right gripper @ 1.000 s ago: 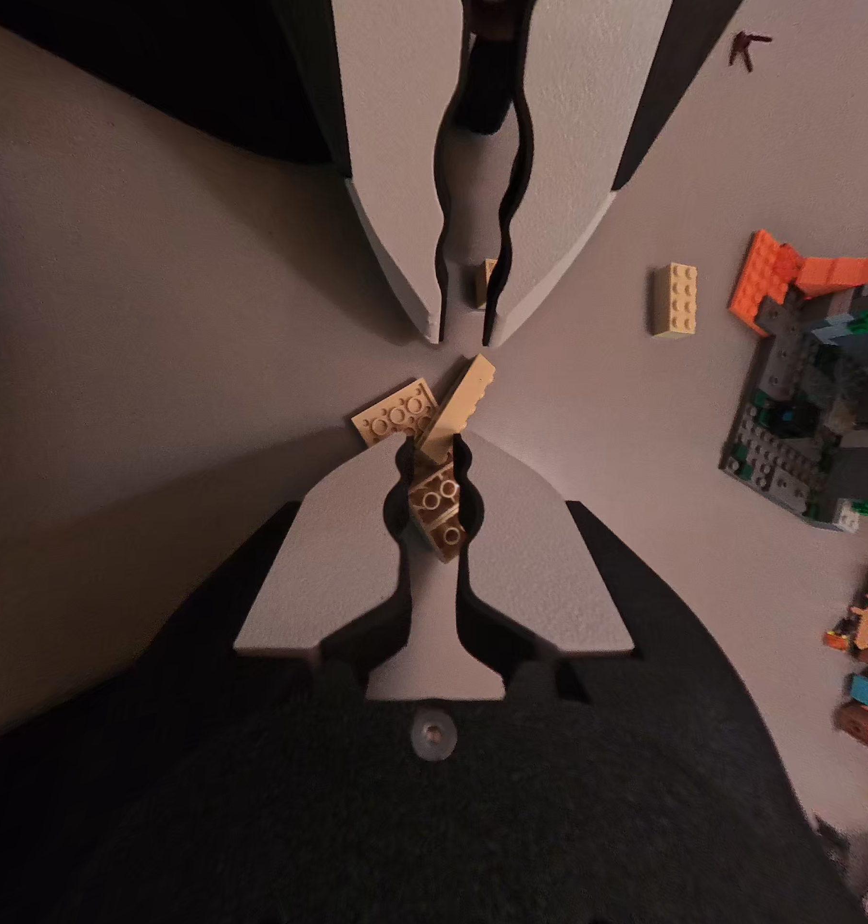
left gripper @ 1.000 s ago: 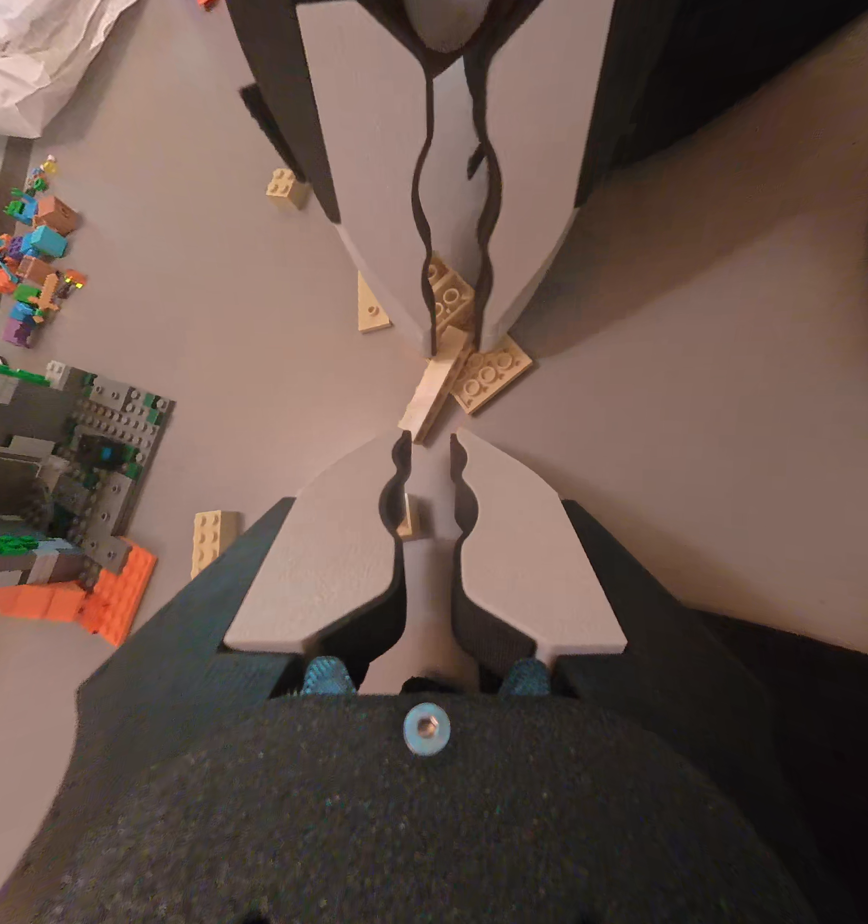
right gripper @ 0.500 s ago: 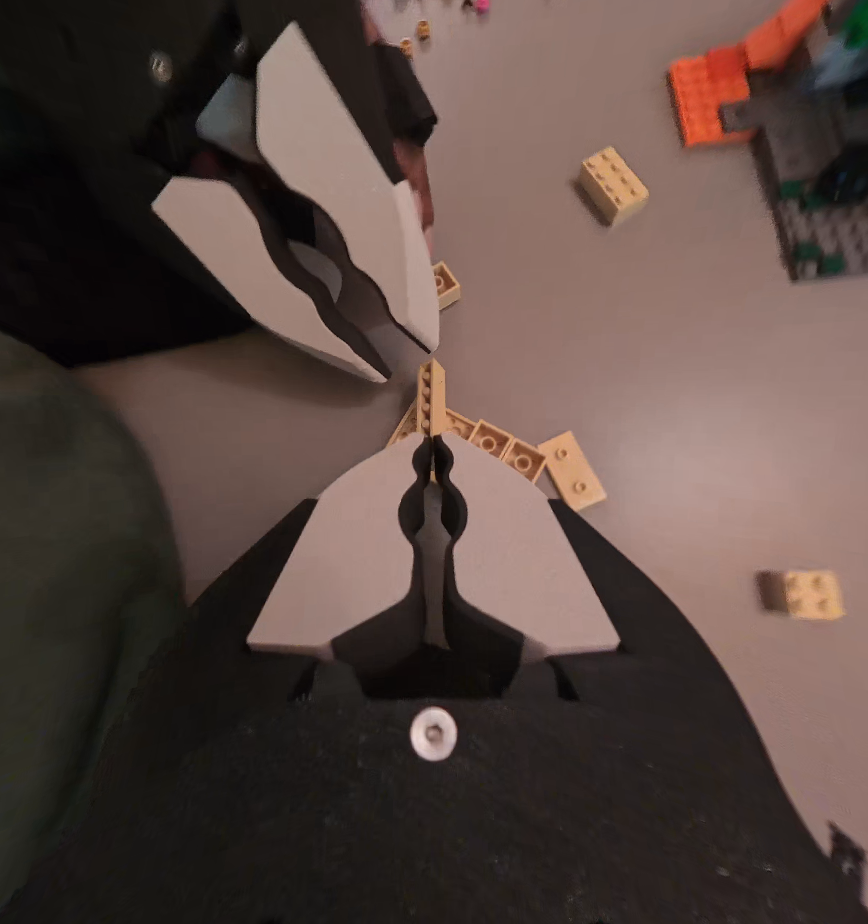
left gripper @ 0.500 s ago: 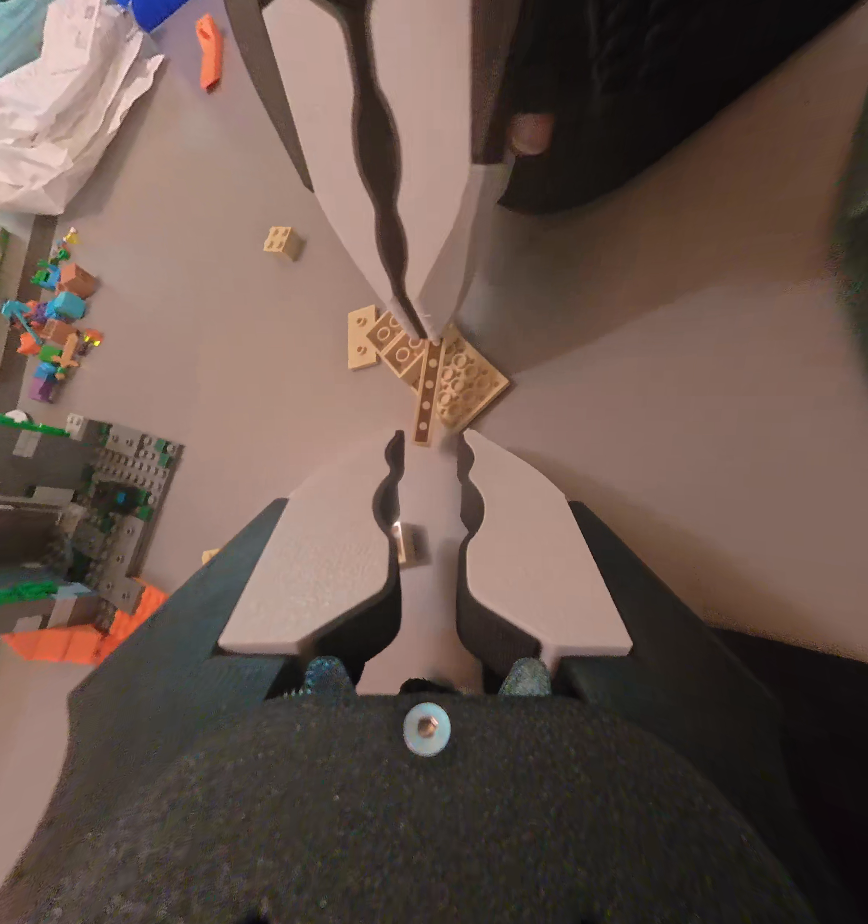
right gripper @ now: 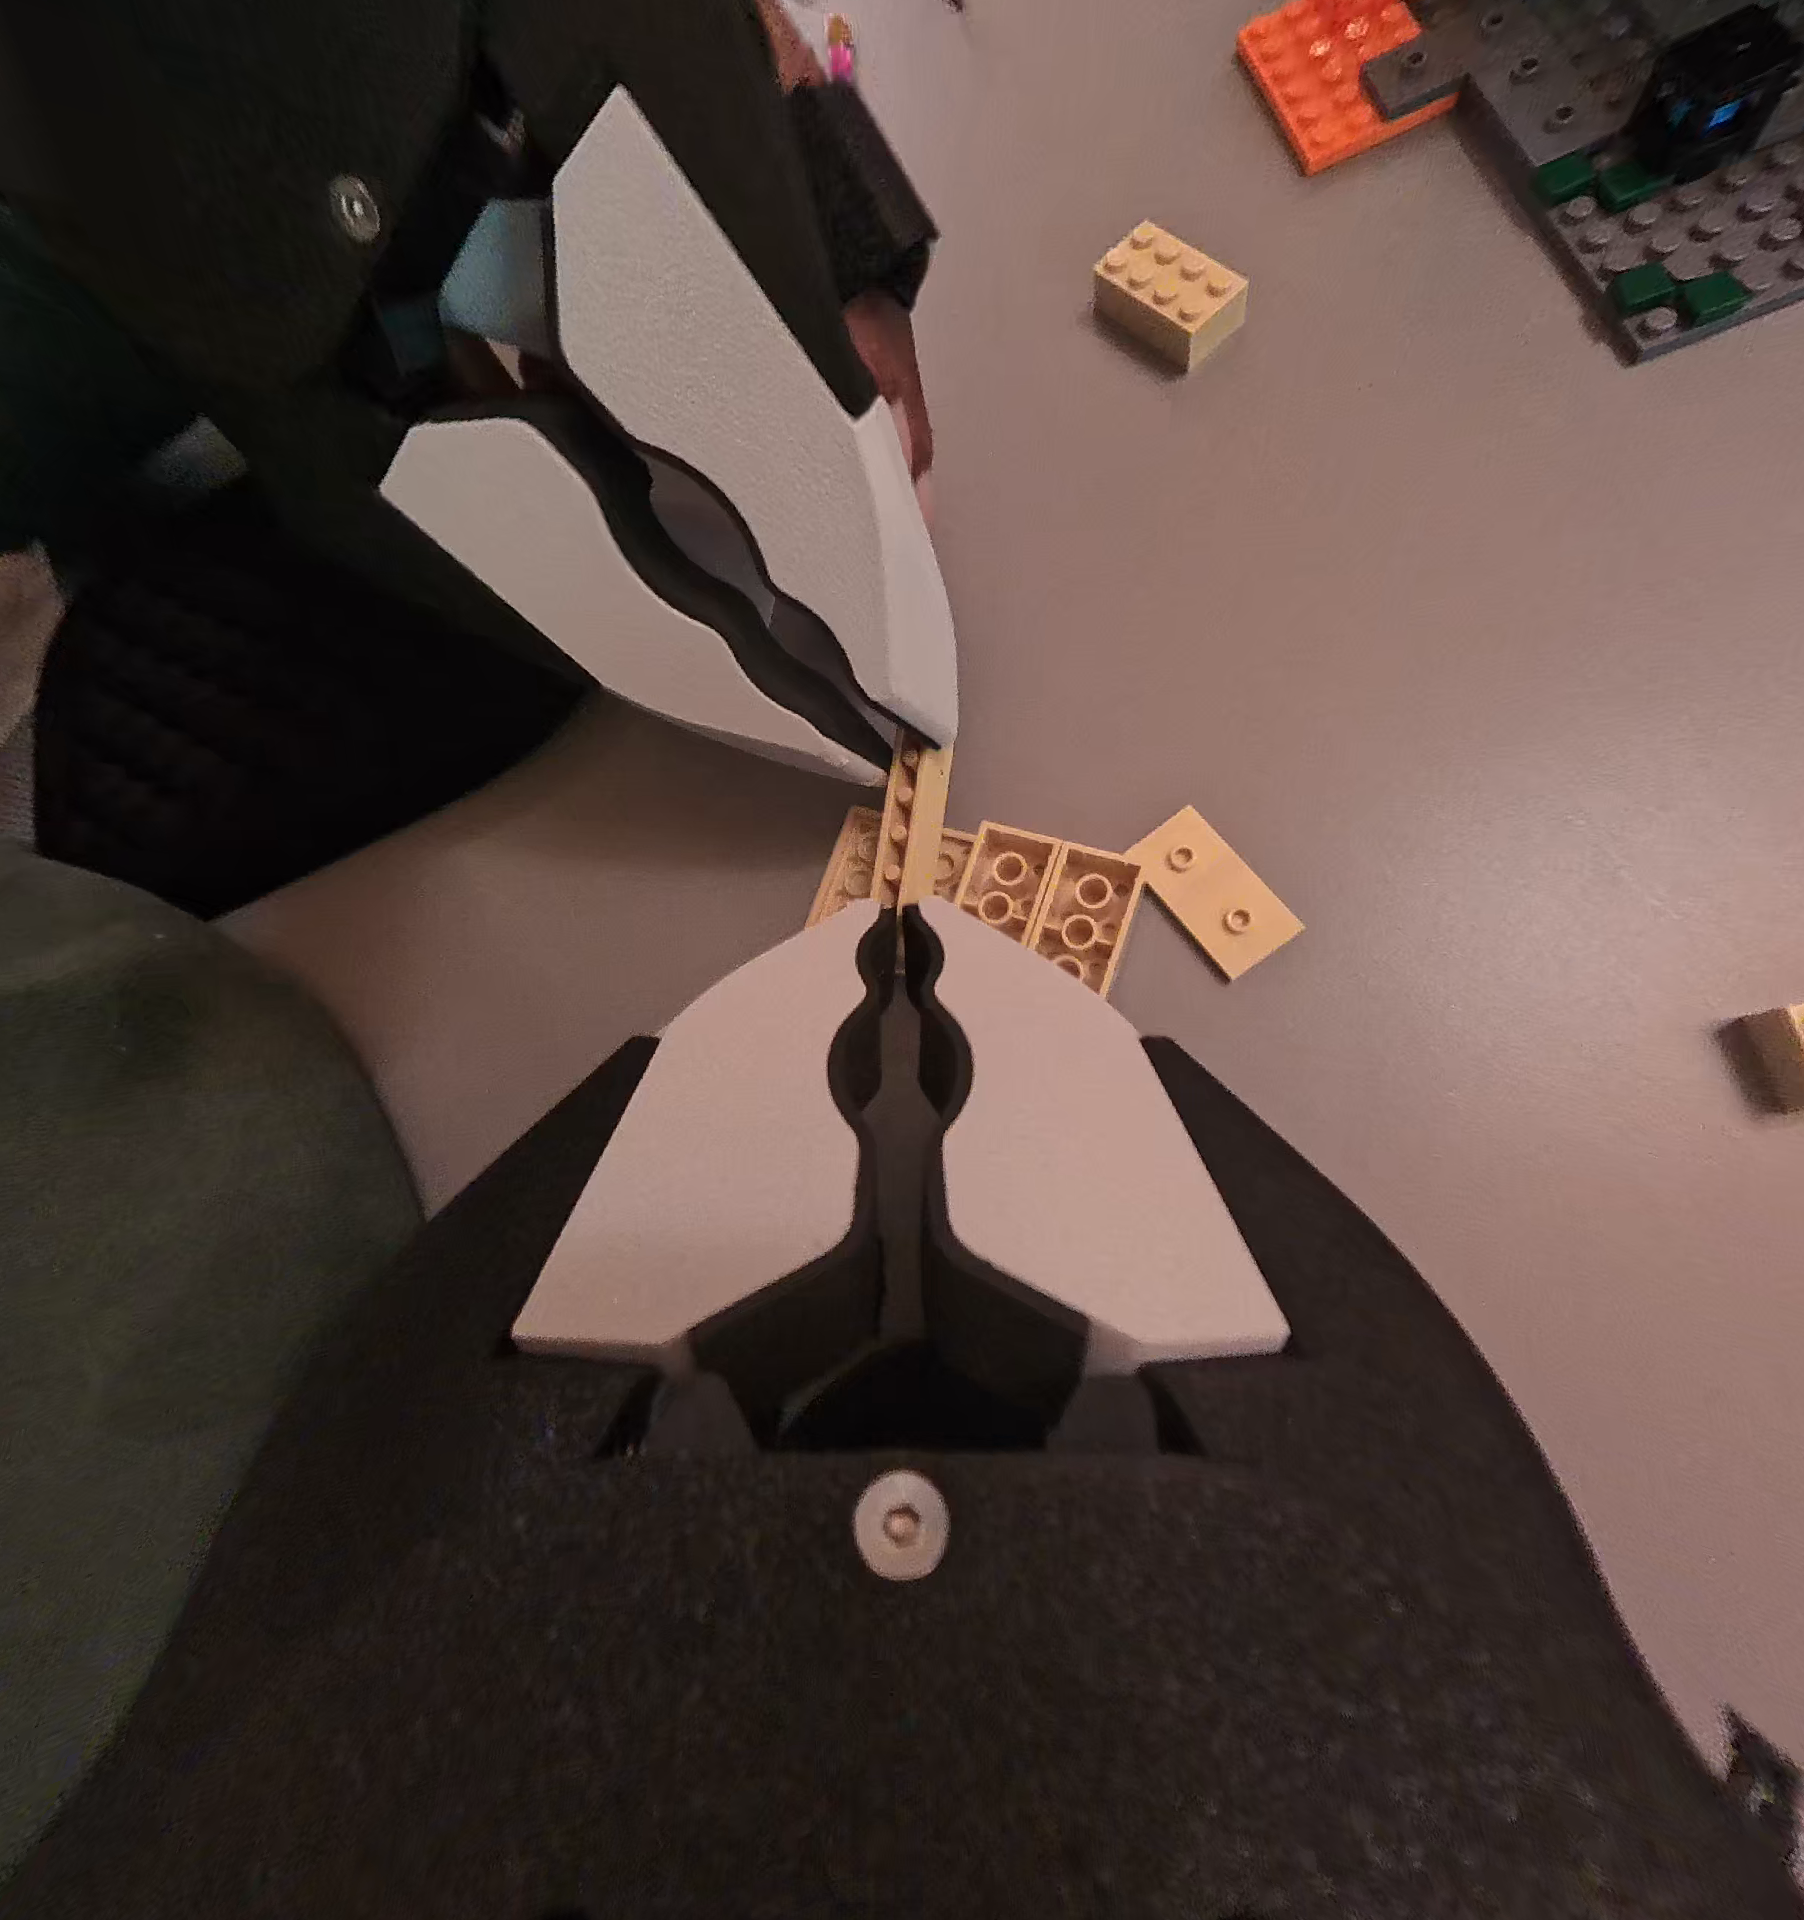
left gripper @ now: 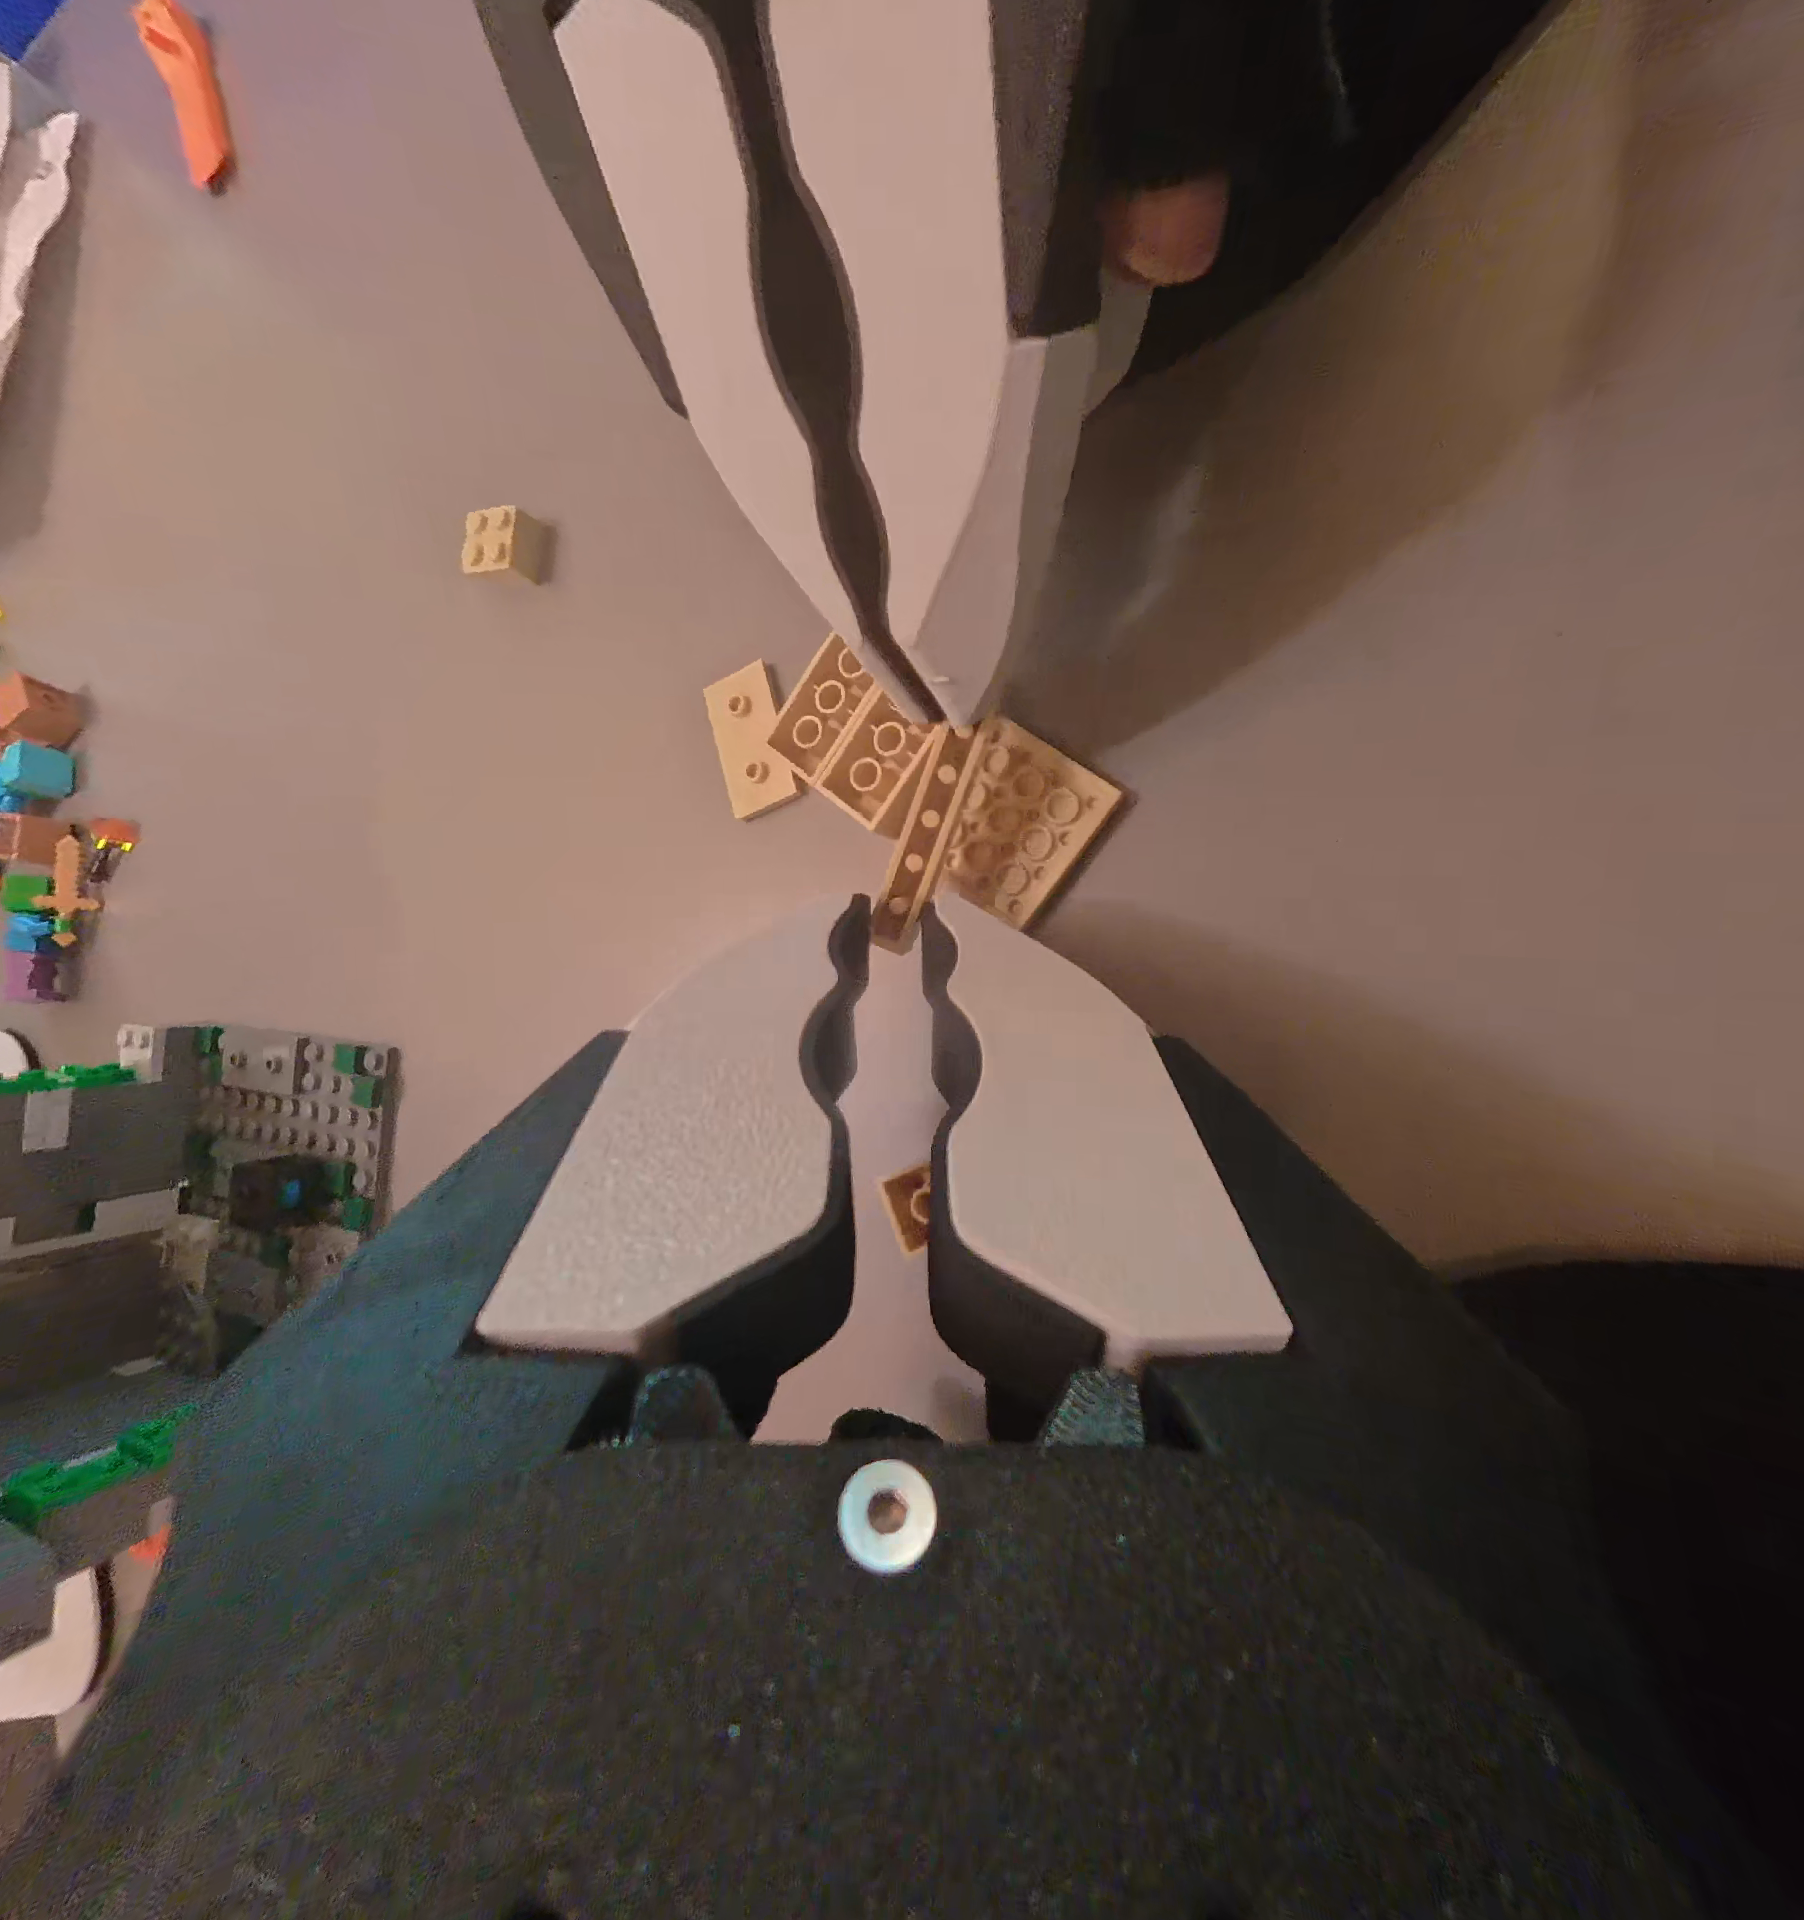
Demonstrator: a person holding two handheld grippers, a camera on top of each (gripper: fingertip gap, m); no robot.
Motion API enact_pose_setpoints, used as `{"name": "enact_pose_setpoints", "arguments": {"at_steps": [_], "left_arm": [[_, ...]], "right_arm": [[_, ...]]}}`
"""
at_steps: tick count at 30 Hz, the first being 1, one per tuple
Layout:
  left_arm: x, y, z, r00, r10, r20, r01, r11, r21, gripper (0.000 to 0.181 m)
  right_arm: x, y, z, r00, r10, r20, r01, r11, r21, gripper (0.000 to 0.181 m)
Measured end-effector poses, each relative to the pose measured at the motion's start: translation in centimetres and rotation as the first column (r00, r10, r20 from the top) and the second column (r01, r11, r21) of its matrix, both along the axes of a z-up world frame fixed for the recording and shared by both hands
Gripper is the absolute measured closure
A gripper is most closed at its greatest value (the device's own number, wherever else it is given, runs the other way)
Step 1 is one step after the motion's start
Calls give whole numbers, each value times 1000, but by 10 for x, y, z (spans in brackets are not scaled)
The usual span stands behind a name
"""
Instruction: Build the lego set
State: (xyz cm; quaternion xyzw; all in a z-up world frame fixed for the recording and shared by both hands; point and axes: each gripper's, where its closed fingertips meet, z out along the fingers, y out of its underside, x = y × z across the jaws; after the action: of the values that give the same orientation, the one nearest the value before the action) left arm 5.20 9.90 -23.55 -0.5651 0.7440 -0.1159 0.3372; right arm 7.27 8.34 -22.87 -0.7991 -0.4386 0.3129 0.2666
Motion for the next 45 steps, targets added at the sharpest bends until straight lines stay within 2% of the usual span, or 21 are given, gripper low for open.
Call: {"name": "enact_pose_setpoints", "arguments": {"at_steps": [1, 14, 19, 25, 37, 45], "left_arm": [[1, 0, -1, 1000, -13, -9, 13, 1000, -8, 172], [5, 6, -7, 986, -121, -117, 112, 990, -81, 173], [6, 8, -7, 978, -146, -146, 133, 987, -94, 172], [9, 9, -6, 976, -152, -159, 137, 985, -104, 172], [11, 9, -8, 979, -140, -148, 124, 986, -114, 173], [11, 9, -8, 986, -129, -108, 106, 974, -198, 173]], "right_arm": [[1, -1, -3, 1000, 7, 19, -7, 1000, 3, 180], [7, -3, 0, 994, 56, 92, -70, 985, 157, 172], [6, -1, 5, 990, 78, 118, -107, 958, 266, 172], [4, 4, 0, 985, 82, 153, -126, 946, 300, 178], [10, 12, -7, 975, 70, 210, -123, 961, 250, 181], [12, 18, -7, 980, 90, 178, -116, 983, 141, 181]]}}
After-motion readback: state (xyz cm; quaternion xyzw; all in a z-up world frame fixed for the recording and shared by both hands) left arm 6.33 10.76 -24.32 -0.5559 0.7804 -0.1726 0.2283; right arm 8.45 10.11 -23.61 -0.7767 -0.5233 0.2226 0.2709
